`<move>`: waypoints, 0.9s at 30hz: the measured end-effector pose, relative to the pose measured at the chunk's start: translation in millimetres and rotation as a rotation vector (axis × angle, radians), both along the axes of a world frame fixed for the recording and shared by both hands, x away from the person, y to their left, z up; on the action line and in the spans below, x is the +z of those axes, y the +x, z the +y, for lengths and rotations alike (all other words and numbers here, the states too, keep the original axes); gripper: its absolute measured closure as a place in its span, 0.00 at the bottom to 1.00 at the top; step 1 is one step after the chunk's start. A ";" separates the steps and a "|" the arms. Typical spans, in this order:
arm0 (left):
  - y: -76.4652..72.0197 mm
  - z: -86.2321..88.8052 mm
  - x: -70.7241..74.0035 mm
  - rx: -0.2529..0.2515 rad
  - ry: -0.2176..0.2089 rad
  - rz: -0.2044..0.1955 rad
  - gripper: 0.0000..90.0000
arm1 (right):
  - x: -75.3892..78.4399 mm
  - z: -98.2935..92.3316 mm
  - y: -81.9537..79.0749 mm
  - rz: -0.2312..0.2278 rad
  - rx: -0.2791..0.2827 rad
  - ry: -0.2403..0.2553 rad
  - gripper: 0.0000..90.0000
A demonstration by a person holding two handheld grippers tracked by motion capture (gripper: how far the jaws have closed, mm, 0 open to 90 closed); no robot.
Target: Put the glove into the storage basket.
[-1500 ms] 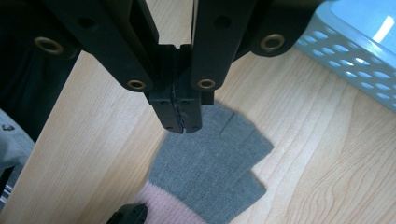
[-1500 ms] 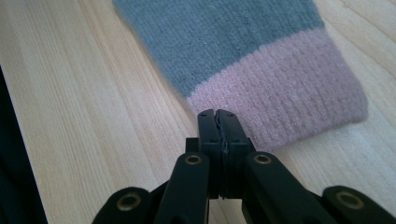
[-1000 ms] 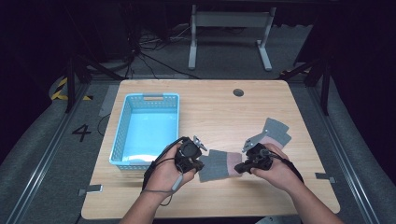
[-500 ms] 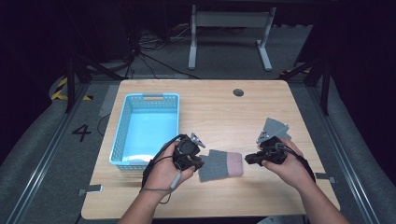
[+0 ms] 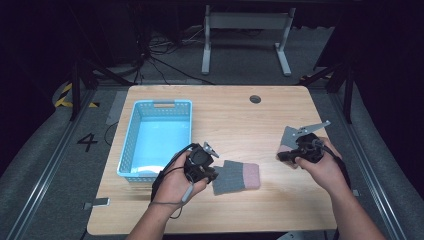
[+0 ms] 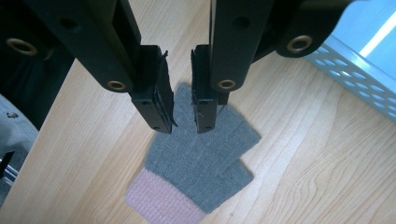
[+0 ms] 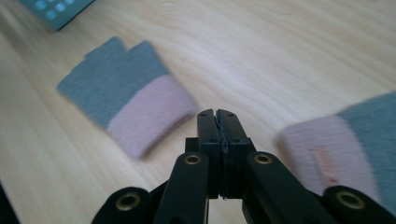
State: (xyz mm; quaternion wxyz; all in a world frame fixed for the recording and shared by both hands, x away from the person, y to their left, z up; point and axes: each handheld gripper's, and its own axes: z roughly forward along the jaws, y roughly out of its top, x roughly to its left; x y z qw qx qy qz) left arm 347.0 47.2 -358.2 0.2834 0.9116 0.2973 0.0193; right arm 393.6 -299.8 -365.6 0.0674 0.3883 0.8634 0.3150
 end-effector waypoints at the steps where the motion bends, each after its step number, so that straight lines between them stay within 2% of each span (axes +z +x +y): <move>1: -0.1 0.0 -0.3 -0.001 0.000 -0.001 0.87 | 1.0 -3.7 4.1 -0.001 -0.019 -0.005 1.00; 2: -0.1 0.0 -0.3 -0.001 0.000 -0.001 0.87 | 1.0 -3.7 4.1 -0.001 -0.019 -0.005 1.00; 3: 0.0 0.3 -0.4 0.000 0.001 0.000 0.87 | 2.9 -12.0 14.0 0.005 -0.055 -0.011 1.00; 6: 0.5 1.3 -0.5 0.002 0.000 -0.001 0.87 | 2.5 -18.7 24.3 0.013 -0.090 -0.033 1.00; 10: 0.9 1.9 -1.1 0.005 0.002 0.001 0.87 | -4.6 -23.3 36.8 0.042 -0.119 -0.062 1.00; 17: 0.8 2.1 -1.4 0.005 0.006 0.001 0.87 | -20.2 -21.9 51.6 0.078 -0.118 -0.106 1.00; 27: 0.9 1.1 -2.5 0.001 0.011 0.006 0.86 | -33.6 -7.7 60.6 0.101 -0.092 -0.124 1.00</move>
